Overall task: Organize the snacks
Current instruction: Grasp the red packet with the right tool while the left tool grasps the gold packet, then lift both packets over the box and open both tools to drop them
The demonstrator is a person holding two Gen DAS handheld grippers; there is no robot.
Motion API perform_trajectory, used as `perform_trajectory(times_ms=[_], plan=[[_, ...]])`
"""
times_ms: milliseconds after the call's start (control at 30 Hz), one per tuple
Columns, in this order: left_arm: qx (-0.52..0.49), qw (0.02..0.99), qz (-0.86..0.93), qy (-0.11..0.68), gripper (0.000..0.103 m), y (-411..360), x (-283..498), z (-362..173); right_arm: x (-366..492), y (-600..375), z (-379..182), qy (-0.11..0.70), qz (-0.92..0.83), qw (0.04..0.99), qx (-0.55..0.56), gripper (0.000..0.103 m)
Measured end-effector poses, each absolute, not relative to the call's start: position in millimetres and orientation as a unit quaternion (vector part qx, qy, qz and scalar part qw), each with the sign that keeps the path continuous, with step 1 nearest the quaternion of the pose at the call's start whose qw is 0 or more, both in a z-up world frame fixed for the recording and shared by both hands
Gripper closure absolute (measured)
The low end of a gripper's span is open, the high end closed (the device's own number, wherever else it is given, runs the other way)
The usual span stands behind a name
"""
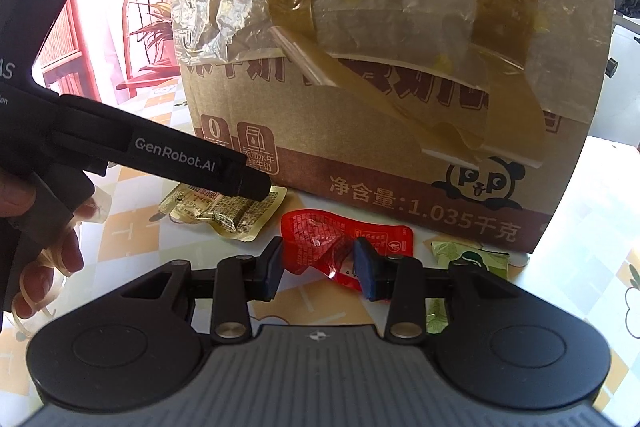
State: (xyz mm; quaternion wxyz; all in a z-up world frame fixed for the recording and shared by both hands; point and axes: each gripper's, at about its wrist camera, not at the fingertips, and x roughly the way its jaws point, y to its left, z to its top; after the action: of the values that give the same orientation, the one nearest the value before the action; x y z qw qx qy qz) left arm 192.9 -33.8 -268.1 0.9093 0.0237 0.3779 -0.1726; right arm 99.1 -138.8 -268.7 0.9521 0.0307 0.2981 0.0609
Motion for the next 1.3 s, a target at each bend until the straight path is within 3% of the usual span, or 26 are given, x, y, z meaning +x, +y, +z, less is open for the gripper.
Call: perform_trajectory(times_ms=[167,333,400,433,467,500,600,800,933,1300], plan=[[0.054,0.907,-0.184,0.376,0.021,-33,187,-278,100,-139,-268,0.299,0.062,0.952,0.031,0.064],[0.078,0.912,-0.179,0.362,0.03,-34,179,-280,100,-139,-268,0.3,0.062,0.952,0.031,0.064],[0.075,0.915,-0.177,0.355,0.049,-32,177,-279,100,-139,-268,0.3,0.062,0.952,0.031,0.064],[0.071,0.914,-0.18,0.356,0.051,-30,176,-278,100,-139,-268,0.3,0.063,0.951,0.031,0.064],[0.066,0.914,-0.185,0.355,0.06,-29,175,-278,100,-138,-268,0.3,0.063,0.951,0.031,0.064],[0.063,0.912,-0.192,0.356,0.076,-29,174,-277,100,-138,-268,0.3,0.063,0.951,0.03,0.064],[0.07,0.913,-0.198,0.35,0.083,-33,168,-276,100,-138,-269,0.3,0.064,0.951,0.03,0.064],[0.057,0.923,-0.196,0.326,0.094,-33,155,-270,100,-139,-268,0.299,0.068,0.951,0.031,0.064],[0.057,0.927,-0.194,0.315,0.095,-31,140,-262,98,-140,-268,0.297,0.074,0.952,0.03,0.065],[0.056,0.939,-0.182,0.288,0.096,-16,112,-242,82,-130,-255,0.278,0.096,0.956,0.012,0.084]])
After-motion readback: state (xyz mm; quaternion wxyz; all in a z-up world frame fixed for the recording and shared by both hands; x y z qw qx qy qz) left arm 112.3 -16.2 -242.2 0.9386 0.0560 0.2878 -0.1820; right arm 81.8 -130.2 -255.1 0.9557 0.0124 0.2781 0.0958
